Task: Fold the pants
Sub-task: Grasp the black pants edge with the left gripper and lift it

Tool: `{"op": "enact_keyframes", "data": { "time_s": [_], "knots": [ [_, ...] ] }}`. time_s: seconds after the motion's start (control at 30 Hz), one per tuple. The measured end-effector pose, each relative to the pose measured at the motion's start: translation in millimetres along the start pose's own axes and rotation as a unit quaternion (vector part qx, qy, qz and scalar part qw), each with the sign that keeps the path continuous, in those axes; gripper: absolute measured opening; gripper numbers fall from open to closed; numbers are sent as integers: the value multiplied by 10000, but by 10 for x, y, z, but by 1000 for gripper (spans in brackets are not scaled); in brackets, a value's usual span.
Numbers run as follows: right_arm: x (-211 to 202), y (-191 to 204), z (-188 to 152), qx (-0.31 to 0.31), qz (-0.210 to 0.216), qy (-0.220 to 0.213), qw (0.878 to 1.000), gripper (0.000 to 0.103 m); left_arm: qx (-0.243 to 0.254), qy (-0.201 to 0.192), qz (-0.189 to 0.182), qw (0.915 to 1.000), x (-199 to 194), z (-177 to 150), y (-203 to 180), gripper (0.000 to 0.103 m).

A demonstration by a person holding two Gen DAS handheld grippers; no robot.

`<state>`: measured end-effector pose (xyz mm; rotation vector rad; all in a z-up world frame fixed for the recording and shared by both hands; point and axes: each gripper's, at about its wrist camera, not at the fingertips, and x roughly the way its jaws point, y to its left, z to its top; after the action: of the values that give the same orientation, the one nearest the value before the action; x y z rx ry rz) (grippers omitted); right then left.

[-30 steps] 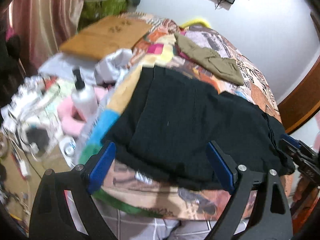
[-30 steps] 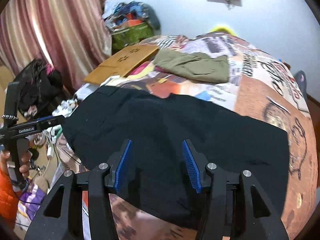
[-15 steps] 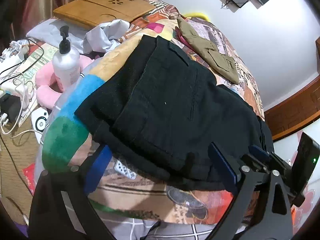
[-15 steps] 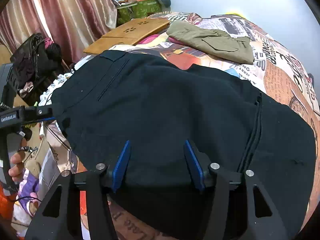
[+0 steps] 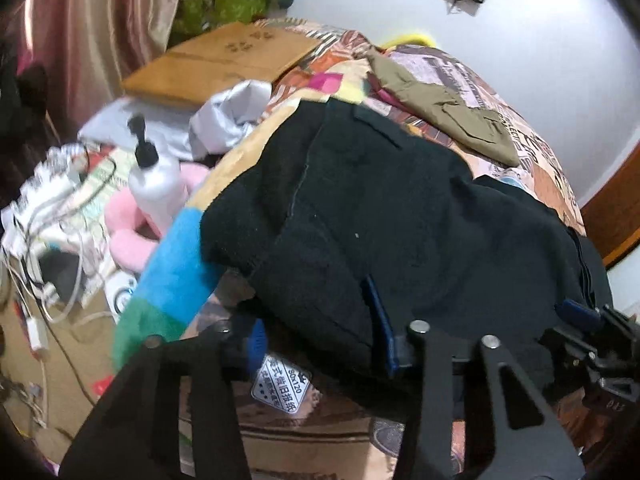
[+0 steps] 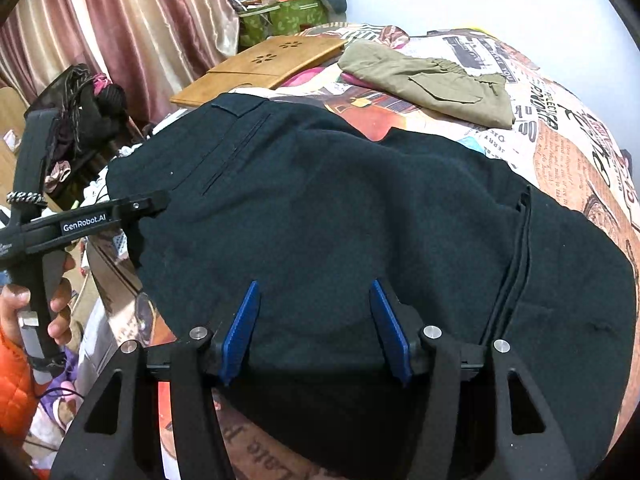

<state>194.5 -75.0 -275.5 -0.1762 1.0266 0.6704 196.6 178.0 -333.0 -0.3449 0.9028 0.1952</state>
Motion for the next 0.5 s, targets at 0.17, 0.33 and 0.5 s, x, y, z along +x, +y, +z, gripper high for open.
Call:
{"op": "enact_keyframes", "data": {
  "time_s": [0.17,0.33,0.5],
  "knots": [
    [-36,-34,33,110,120,23,9999,54,343,-269,23,9990,-197,96,-113,33],
    [-271,-188,81,386,242,-255,9986,54,726,-655,-42,9952,-479,298,-345,30],
    [-710,-454,60,637,77,-819,9946,54,977,-990,-208,9901,-715,432,-590,29]
  ]
}}
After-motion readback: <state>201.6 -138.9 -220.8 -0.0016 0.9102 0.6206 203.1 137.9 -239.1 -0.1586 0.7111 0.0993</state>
